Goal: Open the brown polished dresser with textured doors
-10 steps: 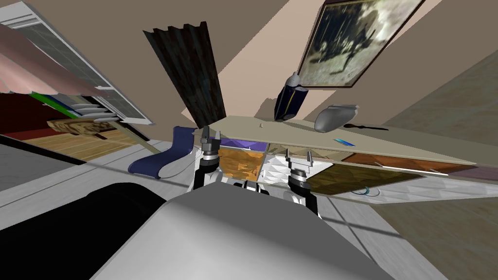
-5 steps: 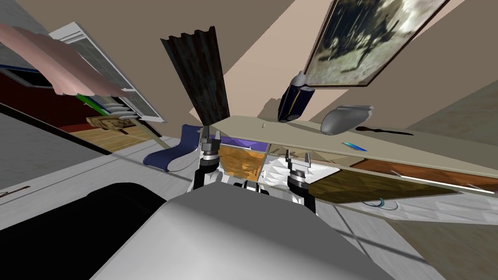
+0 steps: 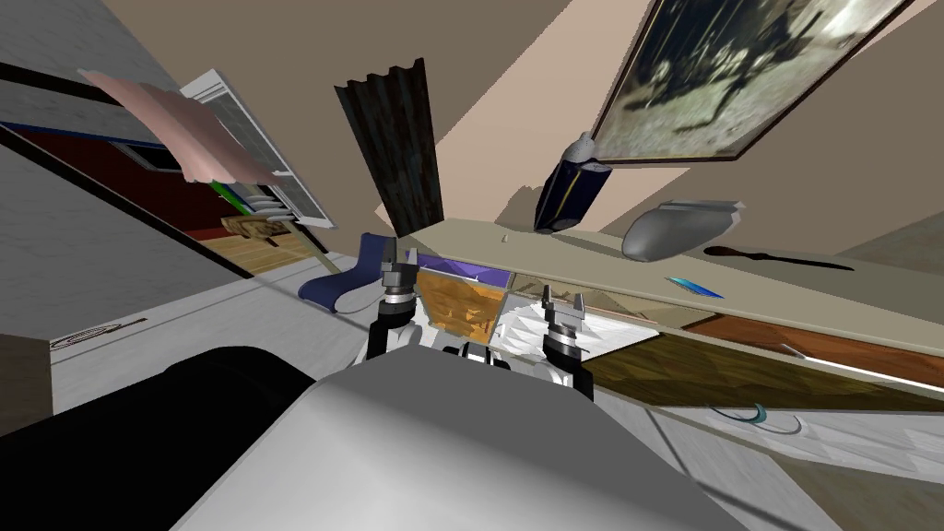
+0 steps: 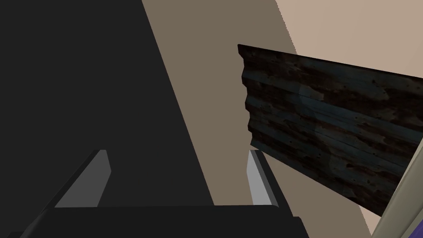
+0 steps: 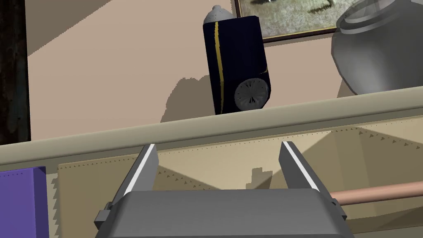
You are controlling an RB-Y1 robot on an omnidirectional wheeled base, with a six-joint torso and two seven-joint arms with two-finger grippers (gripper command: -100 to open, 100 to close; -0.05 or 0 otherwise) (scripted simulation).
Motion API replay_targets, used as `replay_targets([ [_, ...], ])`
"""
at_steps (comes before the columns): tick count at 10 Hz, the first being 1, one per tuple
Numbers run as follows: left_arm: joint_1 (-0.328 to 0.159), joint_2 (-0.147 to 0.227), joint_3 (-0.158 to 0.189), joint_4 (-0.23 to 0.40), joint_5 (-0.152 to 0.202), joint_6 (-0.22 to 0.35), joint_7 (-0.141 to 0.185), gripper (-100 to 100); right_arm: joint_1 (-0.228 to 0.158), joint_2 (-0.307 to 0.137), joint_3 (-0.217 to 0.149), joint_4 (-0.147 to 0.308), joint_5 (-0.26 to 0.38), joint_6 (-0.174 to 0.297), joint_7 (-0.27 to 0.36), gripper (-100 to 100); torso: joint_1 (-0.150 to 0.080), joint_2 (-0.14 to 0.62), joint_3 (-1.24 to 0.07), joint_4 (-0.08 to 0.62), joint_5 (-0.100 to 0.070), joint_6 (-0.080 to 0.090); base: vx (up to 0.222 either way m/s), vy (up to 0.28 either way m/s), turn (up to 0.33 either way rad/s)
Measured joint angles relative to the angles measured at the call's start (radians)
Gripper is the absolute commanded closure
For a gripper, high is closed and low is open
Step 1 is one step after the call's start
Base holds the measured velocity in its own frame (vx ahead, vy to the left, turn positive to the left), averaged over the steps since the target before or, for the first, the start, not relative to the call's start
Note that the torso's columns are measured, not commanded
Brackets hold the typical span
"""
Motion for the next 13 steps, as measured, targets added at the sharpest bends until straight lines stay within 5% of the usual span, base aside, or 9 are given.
replay_targets([
  [13,0.0,0.0,0.0,0.0,0.0,0.0,0.0,0,-0.045,0.003,0.008,0.104,-0.094,-0.119,-0.345,-100,-0.008,-0.018,-0.008,-0.017,-0.013,-0.004,-0.037,-0.027,0.097],
])
